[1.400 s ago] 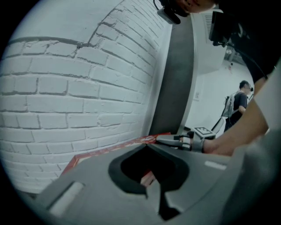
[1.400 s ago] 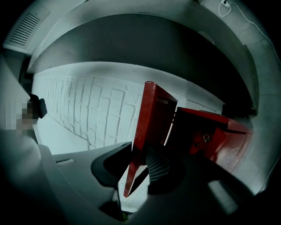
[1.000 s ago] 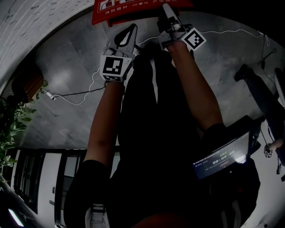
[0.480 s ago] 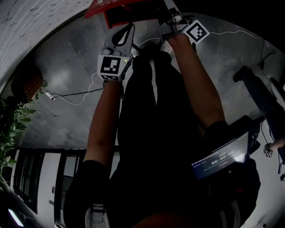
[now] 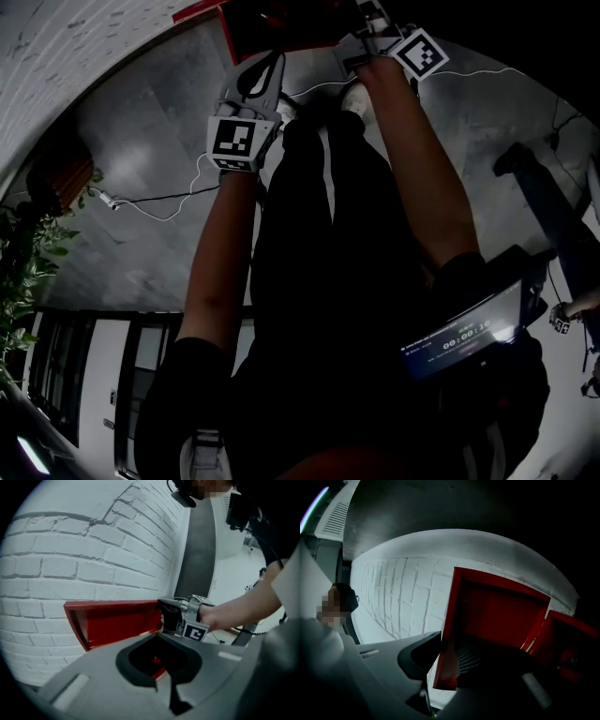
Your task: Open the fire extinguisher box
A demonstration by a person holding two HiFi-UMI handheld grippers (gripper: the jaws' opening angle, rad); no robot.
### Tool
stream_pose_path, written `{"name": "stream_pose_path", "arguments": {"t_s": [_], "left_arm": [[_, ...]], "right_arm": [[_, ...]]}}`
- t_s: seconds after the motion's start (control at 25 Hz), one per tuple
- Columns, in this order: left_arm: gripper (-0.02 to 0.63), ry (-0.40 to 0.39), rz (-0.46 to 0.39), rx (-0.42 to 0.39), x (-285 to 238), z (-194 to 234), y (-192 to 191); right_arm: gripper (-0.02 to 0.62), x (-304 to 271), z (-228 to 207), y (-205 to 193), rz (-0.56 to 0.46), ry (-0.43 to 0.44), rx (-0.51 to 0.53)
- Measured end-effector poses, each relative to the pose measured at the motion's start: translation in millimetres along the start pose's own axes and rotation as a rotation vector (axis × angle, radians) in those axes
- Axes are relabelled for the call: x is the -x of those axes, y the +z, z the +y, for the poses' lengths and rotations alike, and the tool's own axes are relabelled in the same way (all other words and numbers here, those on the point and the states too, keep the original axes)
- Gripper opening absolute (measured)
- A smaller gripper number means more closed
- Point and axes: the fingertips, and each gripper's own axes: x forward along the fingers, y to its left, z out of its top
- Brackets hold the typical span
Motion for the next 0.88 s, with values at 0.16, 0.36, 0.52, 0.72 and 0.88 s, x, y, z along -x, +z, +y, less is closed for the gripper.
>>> {"name": "stream_pose_path", "arguments": {"t_s": [0.16, 0.36, 0.52, 0.72, 0.88], "left_arm": [[0.005, 0.004, -0.004, -0.008, -2, 5, 3], [0.005, 0.010, -0.009, -0.009, -5, 8, 8], [0.005, 0.010, -0.008, -0.009, -5, 9, 7], [0.005, 0.016, 0.000, -0.002, 0, 10, 3], [0.005, 0.025, -0.003, 0.000, 2, 9, 4]], "right_arm": [[0.095, -10, -2, 5, -0.006, 0.000, -0.004], [0.100, -21, -4, 14, -0.004, -0.007, -0.001], [0.101, -32, -9, 18, -0.003, -0.010, -0.007], [0.103, -45, -17, 23, -0.001, -0.038, -0.018], [0.103, -51, -21, 27, -0.006, -0.044, -0.027]]}}
